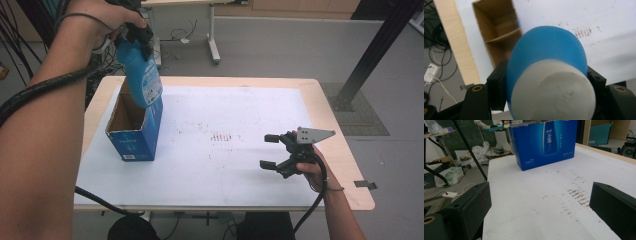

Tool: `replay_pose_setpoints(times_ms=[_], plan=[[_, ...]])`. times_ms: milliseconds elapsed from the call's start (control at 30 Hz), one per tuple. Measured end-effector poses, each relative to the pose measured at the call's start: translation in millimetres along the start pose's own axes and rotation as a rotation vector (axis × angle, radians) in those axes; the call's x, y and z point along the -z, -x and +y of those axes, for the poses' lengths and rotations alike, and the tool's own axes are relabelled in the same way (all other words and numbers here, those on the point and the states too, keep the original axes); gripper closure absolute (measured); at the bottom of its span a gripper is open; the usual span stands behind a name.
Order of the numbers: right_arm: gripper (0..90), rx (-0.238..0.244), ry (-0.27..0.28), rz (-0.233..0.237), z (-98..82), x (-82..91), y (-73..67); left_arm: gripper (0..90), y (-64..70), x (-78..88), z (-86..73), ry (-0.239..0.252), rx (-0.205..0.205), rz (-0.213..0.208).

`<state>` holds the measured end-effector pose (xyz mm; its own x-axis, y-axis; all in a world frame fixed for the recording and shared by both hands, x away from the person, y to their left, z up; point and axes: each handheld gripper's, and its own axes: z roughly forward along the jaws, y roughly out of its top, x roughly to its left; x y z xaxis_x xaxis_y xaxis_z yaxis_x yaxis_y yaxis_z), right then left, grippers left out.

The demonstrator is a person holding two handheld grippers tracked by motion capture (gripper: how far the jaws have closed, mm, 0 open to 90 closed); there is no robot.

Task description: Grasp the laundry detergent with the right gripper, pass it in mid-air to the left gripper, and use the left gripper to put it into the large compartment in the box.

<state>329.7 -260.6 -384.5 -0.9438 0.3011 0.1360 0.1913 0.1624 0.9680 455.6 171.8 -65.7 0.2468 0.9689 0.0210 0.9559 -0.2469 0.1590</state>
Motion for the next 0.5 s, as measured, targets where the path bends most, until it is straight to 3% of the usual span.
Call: replay_pose_setpoints(times_ms=[200,400,500], plan=[[3.8,0.001,0.007,-0.002,-0.4,0.4,0.5,36.5,-22.6,-8.2,0.0,-0.016,0.091,0.004],[3.8,0.002,0.004,-0.003,-0.6,0.0,0.0,36.5,-36.5,-17.6,-0.9,-0.034,0.165,0.032],[3.8,0.002,0.007,-0.006,-0.2,0.6,0.7,36.6,-43.2,-20.2,-2.1,-0.049,0.202,0.025]])
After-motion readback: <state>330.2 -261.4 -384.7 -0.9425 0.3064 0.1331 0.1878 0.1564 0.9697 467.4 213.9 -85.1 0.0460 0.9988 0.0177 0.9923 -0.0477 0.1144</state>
